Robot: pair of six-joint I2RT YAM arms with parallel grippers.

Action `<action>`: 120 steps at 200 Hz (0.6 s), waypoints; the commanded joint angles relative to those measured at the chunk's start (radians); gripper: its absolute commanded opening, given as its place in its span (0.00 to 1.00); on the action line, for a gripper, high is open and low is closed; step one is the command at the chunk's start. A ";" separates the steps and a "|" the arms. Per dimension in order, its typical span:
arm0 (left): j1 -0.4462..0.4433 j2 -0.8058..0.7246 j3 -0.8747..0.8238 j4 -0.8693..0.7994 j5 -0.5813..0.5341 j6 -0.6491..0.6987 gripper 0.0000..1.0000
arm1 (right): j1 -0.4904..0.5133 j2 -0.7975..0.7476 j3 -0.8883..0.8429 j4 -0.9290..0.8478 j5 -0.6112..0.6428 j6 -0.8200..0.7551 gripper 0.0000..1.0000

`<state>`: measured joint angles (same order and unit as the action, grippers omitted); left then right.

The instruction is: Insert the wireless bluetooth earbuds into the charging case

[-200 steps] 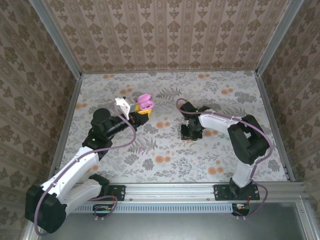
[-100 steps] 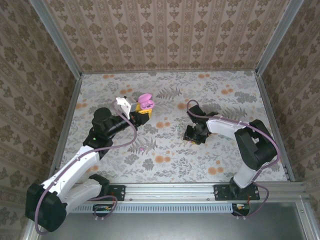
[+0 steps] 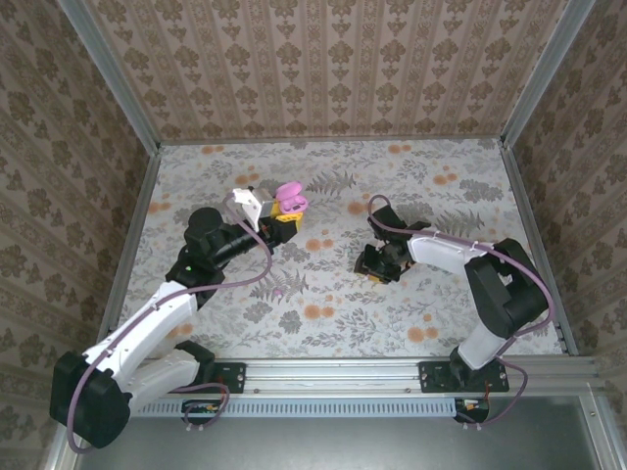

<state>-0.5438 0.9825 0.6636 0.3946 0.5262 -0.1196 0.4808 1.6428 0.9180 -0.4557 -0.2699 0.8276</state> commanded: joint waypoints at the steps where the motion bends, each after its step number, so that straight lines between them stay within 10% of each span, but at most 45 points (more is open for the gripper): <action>1: -0.008 0.000 0.042 0.013 0.006 0.019 0.29 | -0.015 -0.040 -0.005 -0.058 0.048 -0.040 0.41; 120: -0.016 0.011 0.052 0.007 -0.005 0.027 0.28 | -0.058 0.079 0.072 -0.113 -0.004 -0.222 0.32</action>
<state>-0.5510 0.9848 0.6792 0.3920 0.5259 -0.1120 0.4252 1.6852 0.9657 -0.5491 -0.2306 0.6460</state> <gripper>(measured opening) 0.362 0.332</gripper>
